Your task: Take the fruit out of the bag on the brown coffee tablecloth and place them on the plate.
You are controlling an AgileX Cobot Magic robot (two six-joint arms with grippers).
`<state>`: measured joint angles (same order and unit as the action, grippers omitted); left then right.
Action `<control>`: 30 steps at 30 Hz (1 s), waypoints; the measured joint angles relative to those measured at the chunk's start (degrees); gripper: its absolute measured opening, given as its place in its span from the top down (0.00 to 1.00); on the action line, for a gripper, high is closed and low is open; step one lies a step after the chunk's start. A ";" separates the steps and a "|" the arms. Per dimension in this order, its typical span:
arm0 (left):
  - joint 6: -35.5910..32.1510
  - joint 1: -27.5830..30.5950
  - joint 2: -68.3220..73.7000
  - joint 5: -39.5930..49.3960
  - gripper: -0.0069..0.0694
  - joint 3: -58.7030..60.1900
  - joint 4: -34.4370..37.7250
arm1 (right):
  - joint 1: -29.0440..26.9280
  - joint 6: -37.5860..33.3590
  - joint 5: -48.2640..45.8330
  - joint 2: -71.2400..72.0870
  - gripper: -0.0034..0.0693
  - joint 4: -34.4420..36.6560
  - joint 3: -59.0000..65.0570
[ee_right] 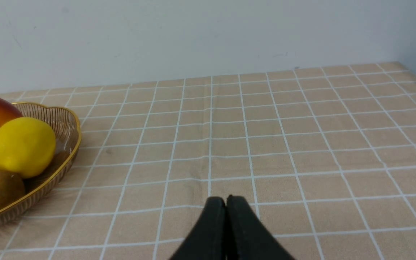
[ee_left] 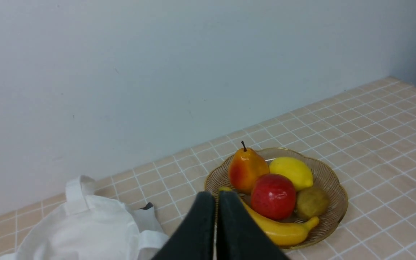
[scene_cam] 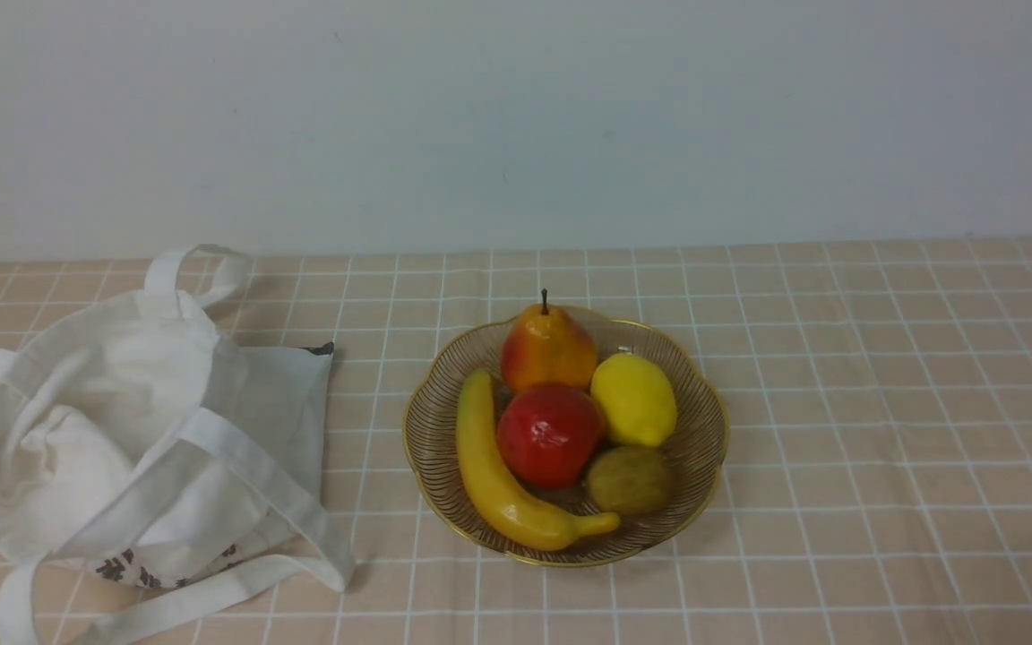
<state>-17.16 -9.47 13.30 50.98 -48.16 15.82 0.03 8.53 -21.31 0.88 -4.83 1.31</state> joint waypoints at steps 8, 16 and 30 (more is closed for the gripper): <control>0.40 0.95 -0.99 -2.66 0.92 3.31 -2.44 | 0.00 -0.05 0.00 0.00 0.97 0.00 0.00; 8.82 9.52 -12.80 -20.21 0.92 25.16 -8.73 | 0.00 -0.05 0.00 0.00 0.97 0.00 0.00; 15.55 10.87 -14.07 -24.47 0.92 47.55 -14.42 | 0.00 -0.05 0.00 0.00 0.97 0.00 0.00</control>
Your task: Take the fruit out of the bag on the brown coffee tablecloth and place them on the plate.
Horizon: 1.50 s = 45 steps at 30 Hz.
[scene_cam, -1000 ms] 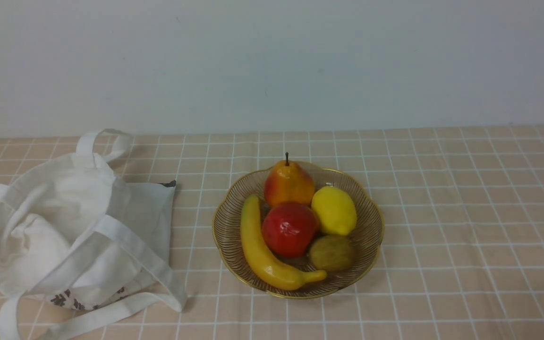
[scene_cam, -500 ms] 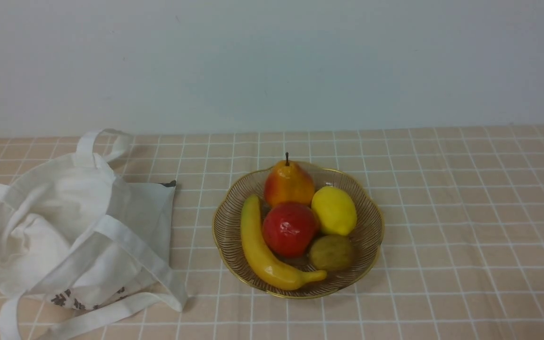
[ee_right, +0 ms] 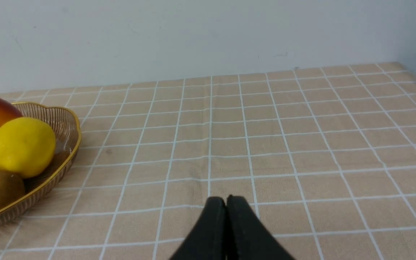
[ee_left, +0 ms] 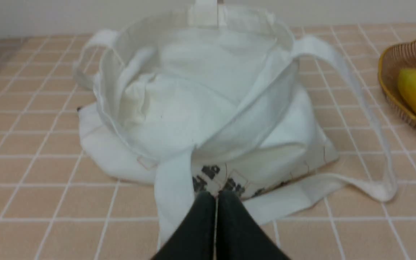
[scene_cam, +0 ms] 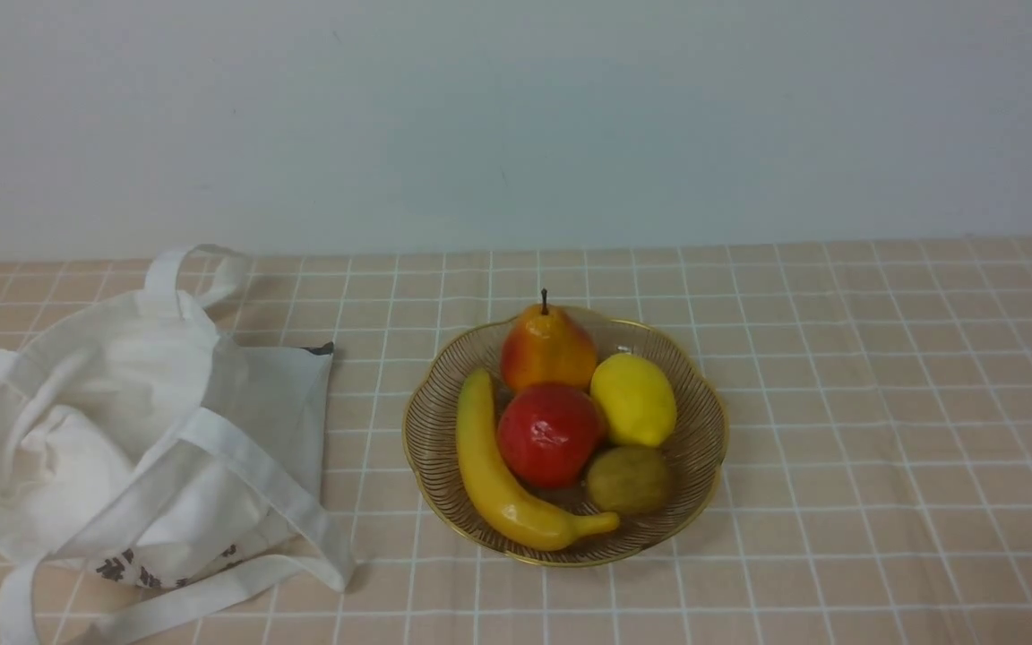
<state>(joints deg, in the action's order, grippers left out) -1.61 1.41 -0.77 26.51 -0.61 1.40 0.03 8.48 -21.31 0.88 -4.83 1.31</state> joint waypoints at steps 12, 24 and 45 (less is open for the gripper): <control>0.36 -1.70 0.00 -4.28 0.92 2.05 0.87 | 0.00 -0.04 -0.07 0.00 0.97 0.00 0.00; 0.36 -4.20 0.00 -4.33 0.92 2.05 1.06 | 0.00 -0.04 -0.07 0.00 0.97 0.00 0.00; 0.36 -4.20 0.00 -4.33 0.92 2.05 1.06 | 0.00 0.06 -0.07 0.00 0.97 0.00 0.00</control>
